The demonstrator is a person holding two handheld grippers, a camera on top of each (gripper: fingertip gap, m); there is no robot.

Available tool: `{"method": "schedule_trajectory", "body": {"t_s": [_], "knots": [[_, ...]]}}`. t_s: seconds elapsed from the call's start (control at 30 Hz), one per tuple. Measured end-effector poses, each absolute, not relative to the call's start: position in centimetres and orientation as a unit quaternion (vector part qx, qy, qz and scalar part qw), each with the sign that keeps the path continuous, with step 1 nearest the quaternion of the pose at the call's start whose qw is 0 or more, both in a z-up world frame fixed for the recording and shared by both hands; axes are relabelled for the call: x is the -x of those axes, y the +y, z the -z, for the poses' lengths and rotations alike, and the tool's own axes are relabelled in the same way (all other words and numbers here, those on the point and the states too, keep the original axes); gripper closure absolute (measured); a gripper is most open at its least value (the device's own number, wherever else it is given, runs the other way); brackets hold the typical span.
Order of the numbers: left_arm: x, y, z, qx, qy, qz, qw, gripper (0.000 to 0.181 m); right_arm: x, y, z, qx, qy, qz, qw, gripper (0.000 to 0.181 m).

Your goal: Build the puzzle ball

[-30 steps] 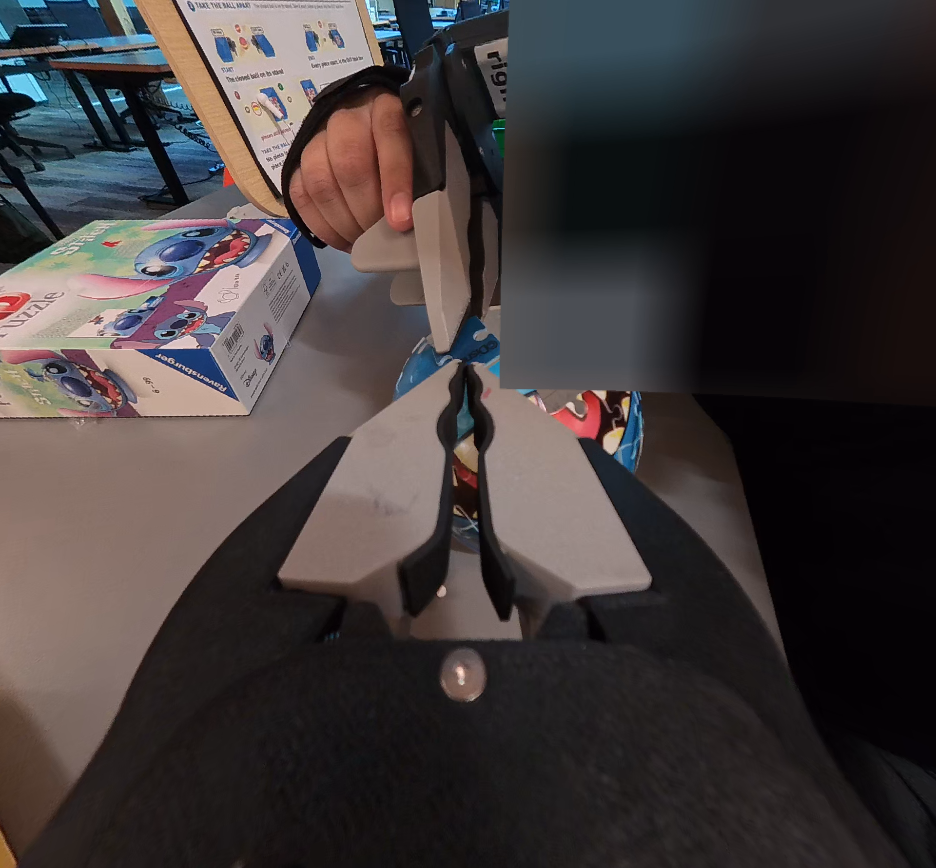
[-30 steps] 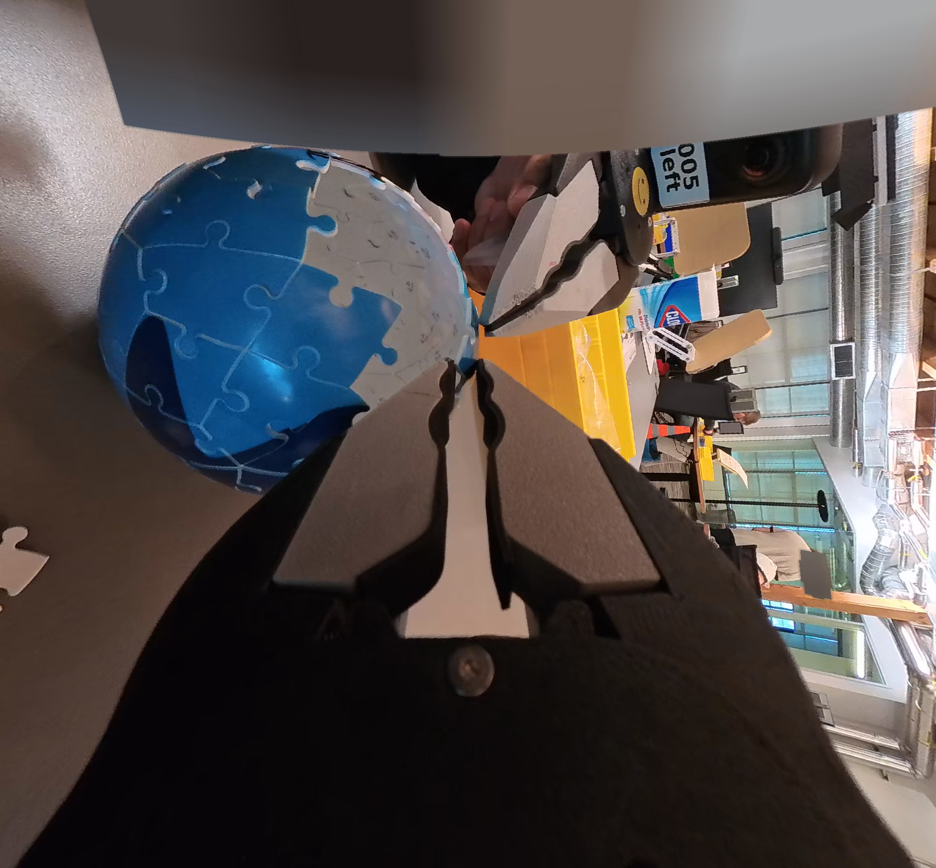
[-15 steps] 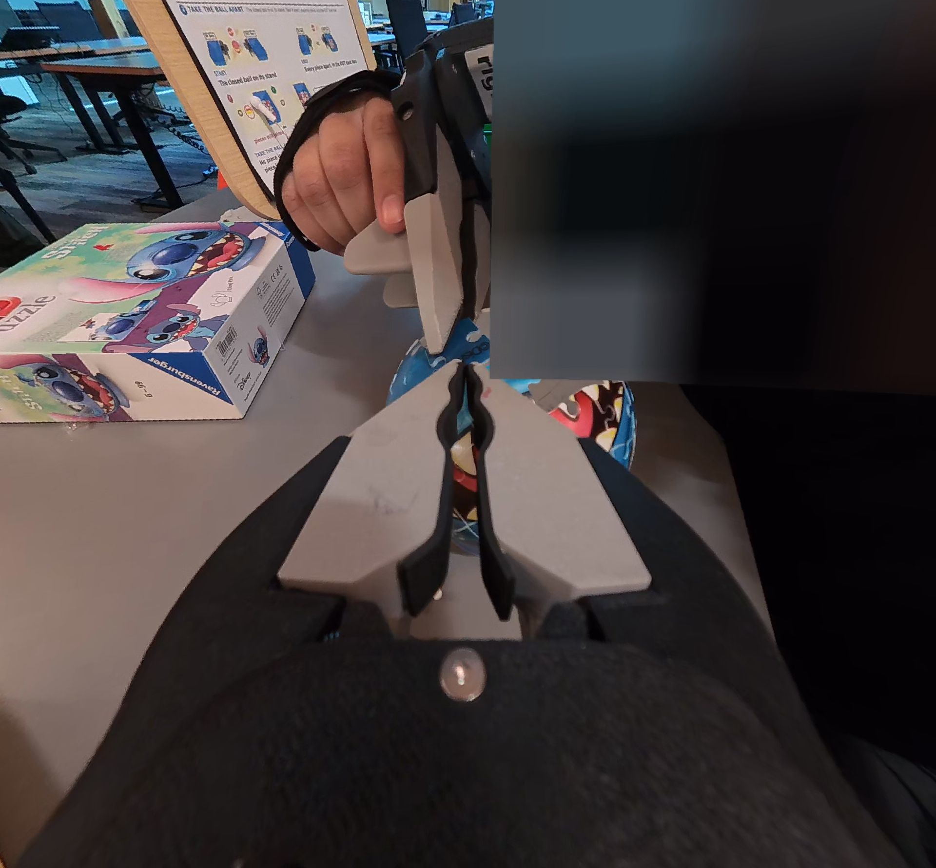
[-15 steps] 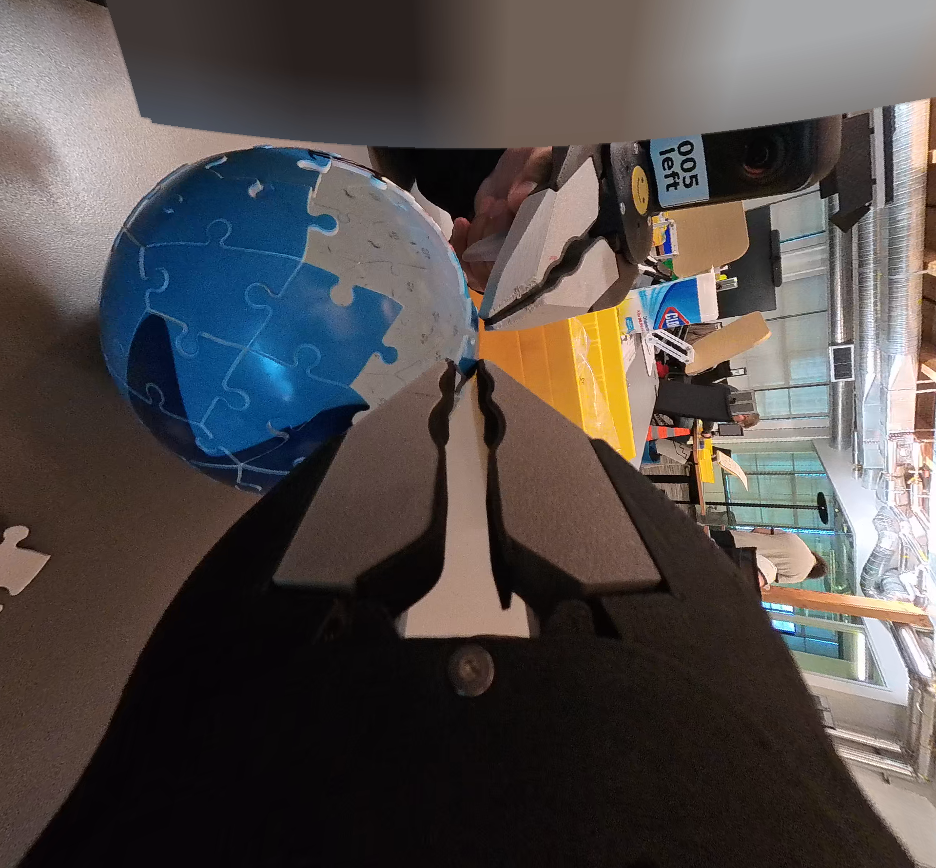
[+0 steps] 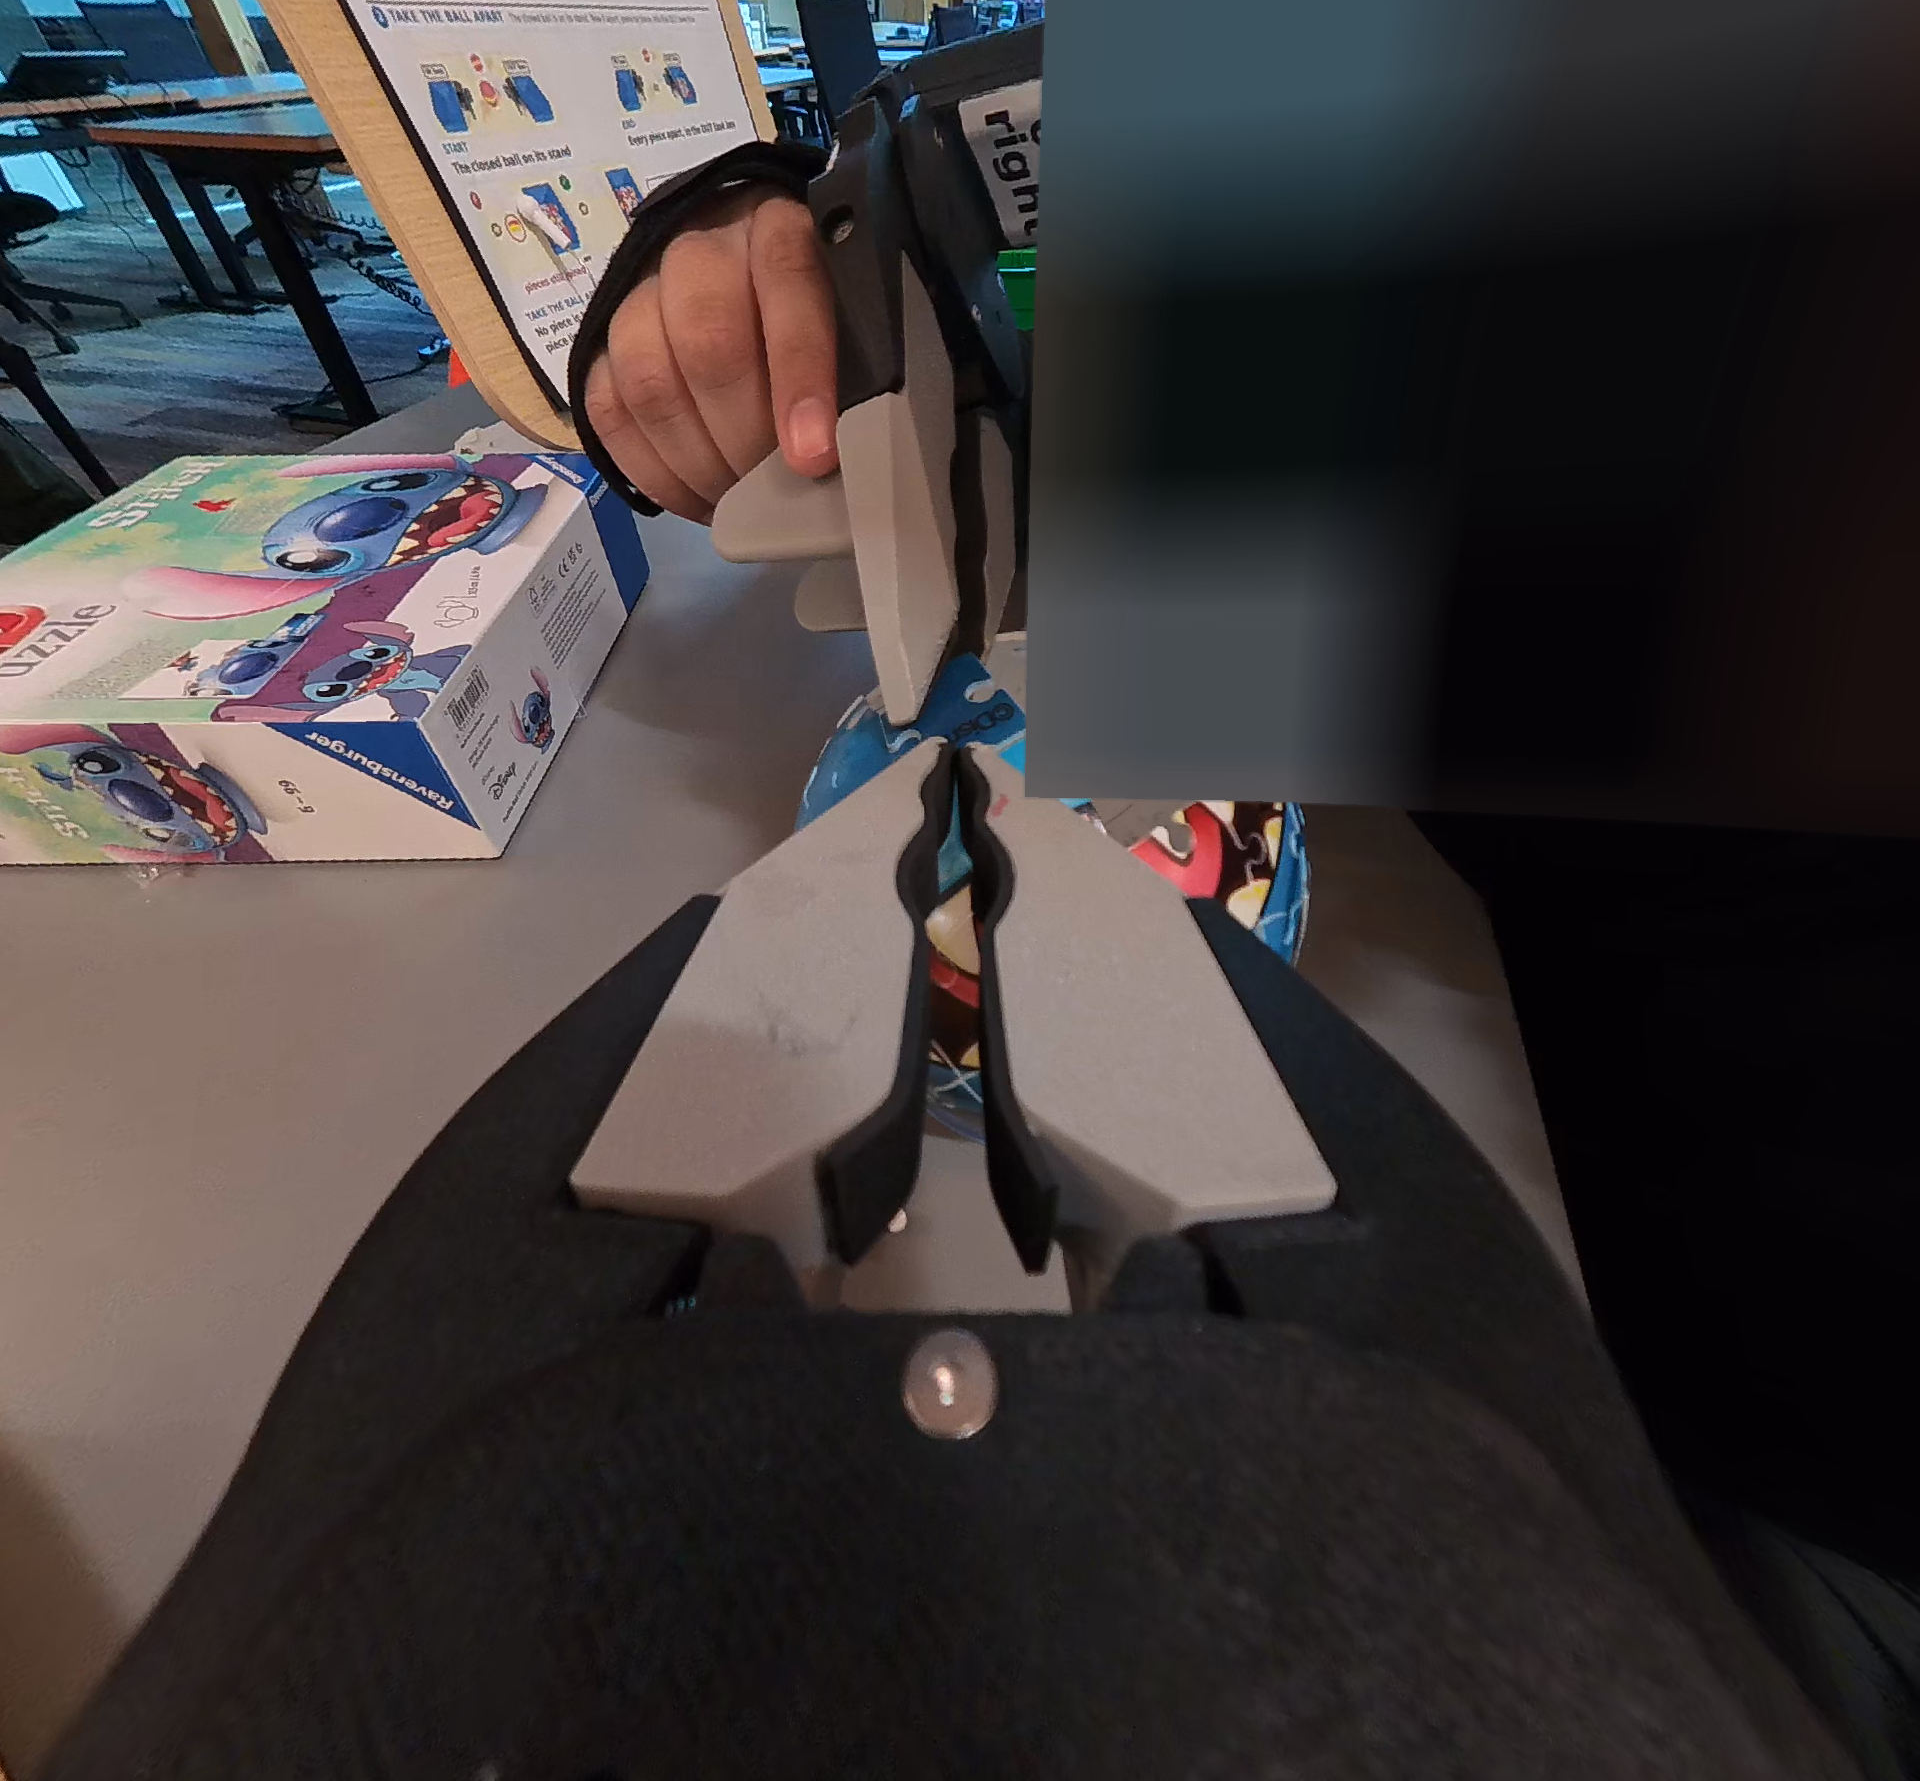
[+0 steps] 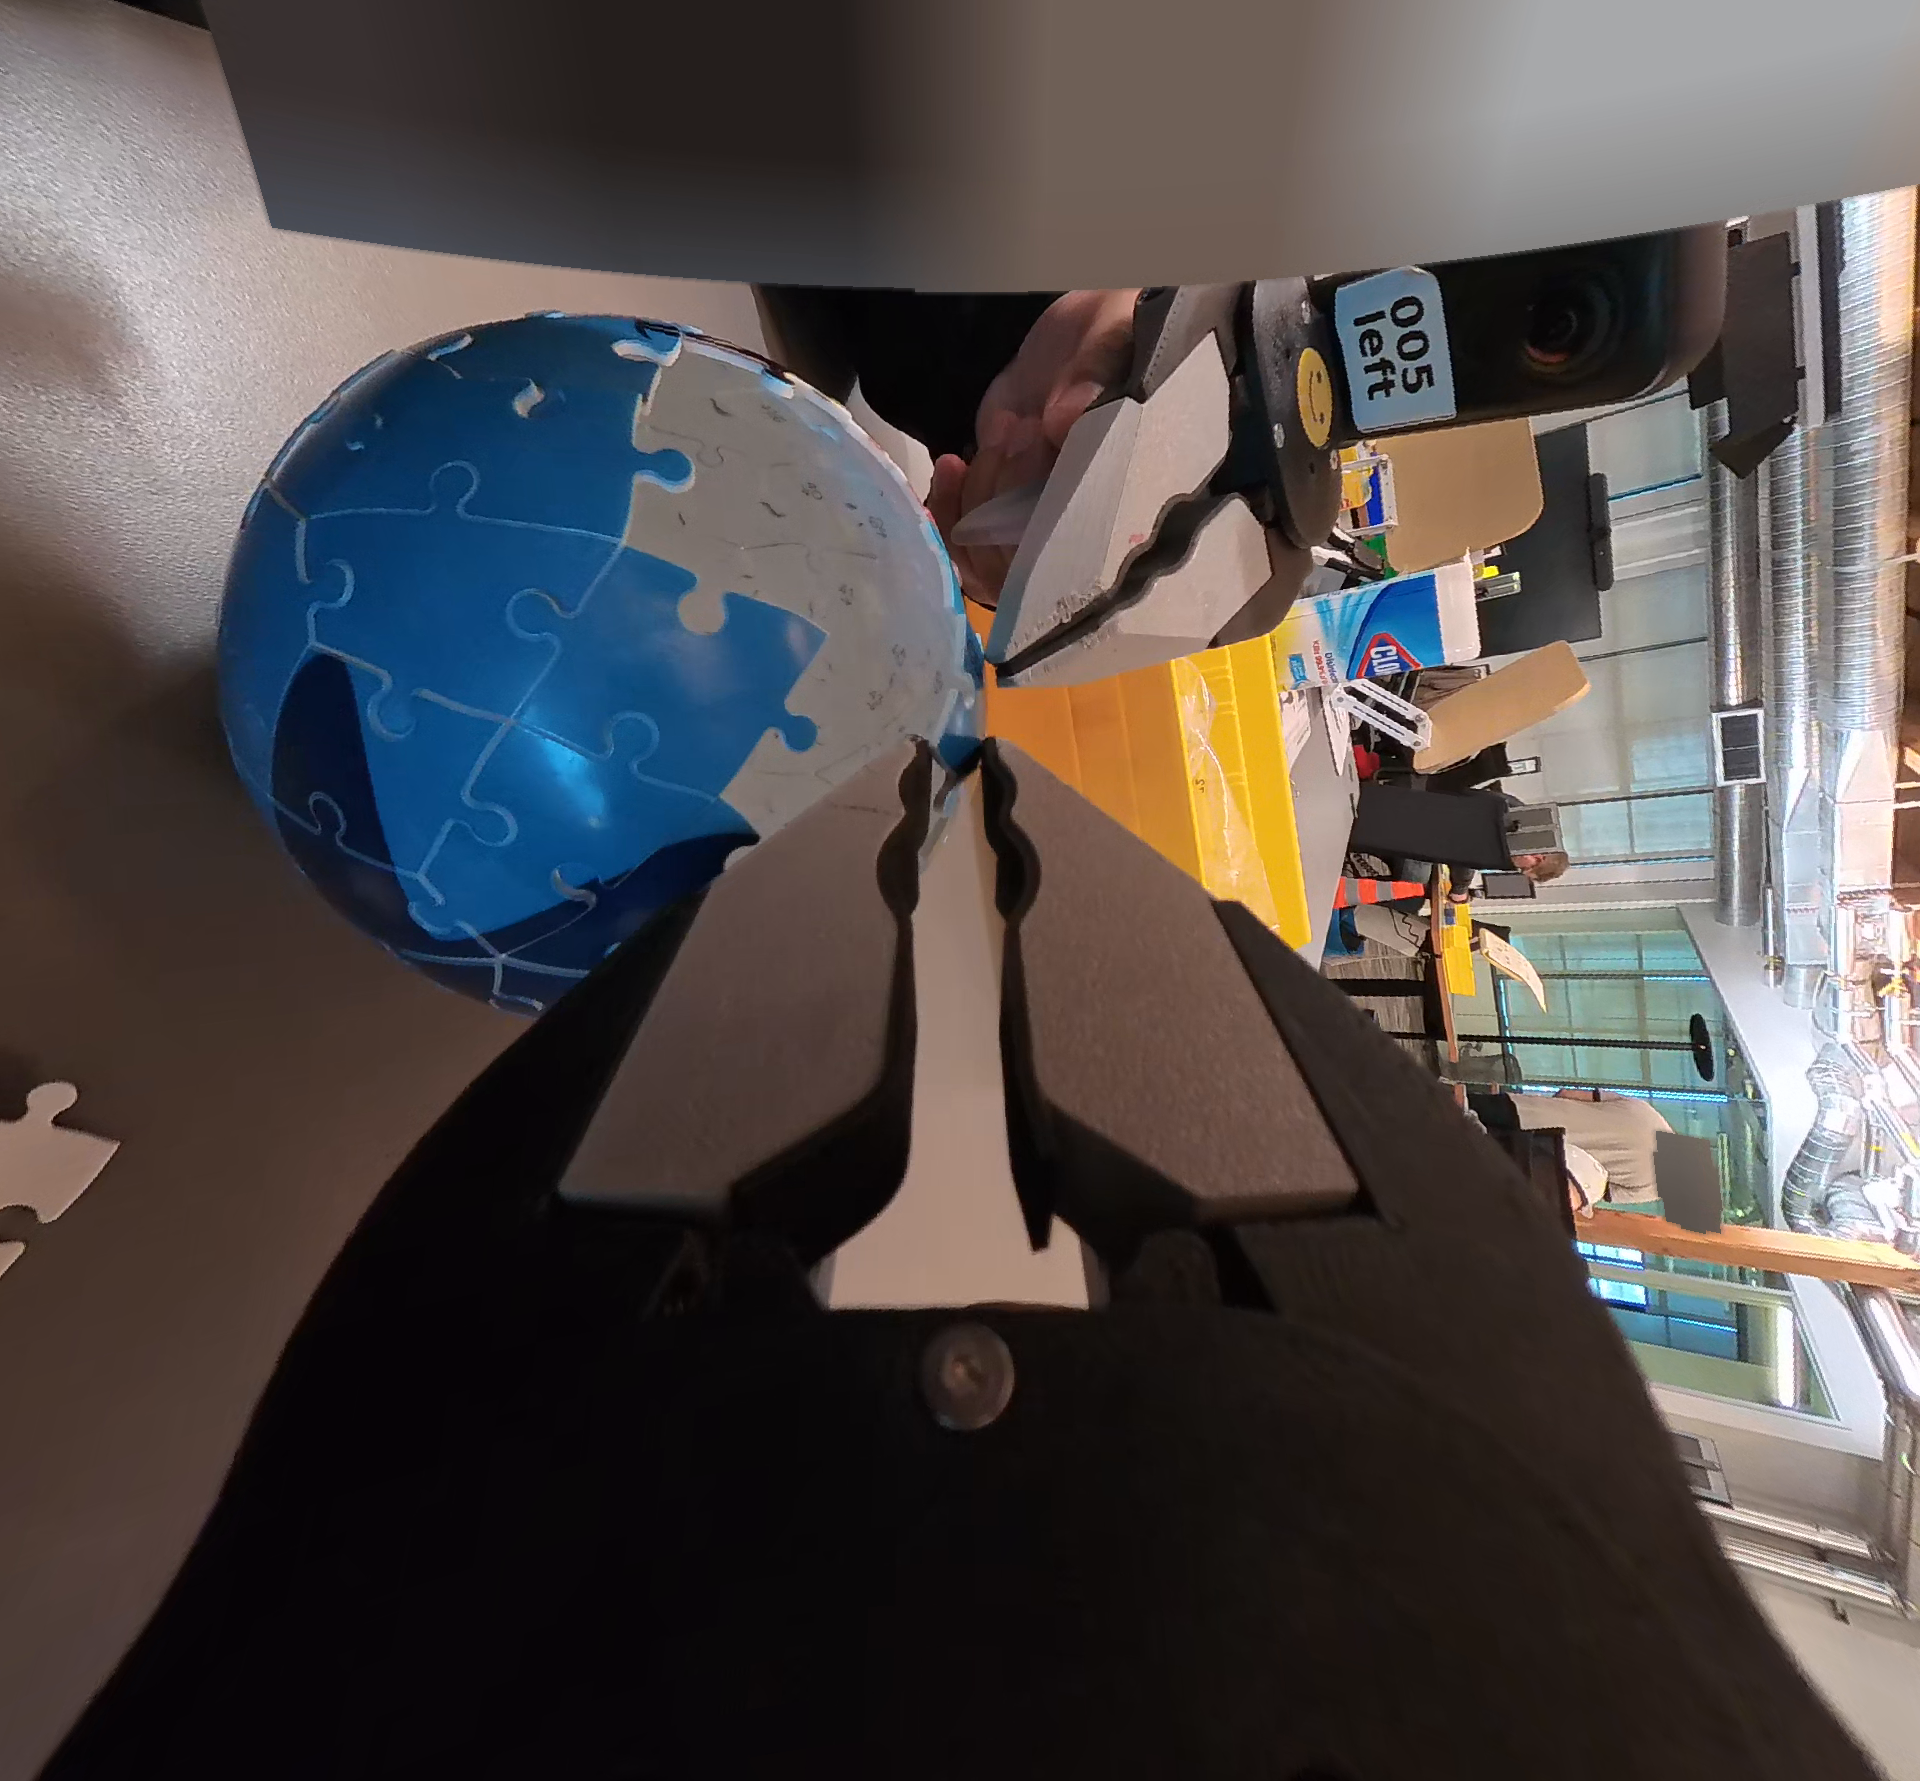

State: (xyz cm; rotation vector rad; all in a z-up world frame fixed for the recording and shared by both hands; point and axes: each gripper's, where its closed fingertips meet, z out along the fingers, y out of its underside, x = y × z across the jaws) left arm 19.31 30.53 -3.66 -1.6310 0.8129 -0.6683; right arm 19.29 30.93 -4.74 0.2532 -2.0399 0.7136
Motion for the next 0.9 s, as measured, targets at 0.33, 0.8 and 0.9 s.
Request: {"method": "schedule_trajectory", "body": {"t_s": [0.33, 0.8, 0.9], "knots": [[-19.3, 30.6, 3.6, 0.693, 0.344, 0.285, 0.565, 0.181, -19.4, 31.0, 4.7, -0.101, -0.831, -0.293, 0.463, 0.176], [-18.7, 31.8, 3.8, 0.715, 0.35, 0.256, 0.549, 0.181, -19.3, 30.9, 4.8, -0.089, -0.835, -0.306, 0.448, 0.174], [-18.4, 31.9, 3.7, 0.718, 0.349, 0.265, 0.541, 0.181, -19.3, 30.9, 4.8, -0.089, -0.835, -0.307, 0.447, 0.175]]}}
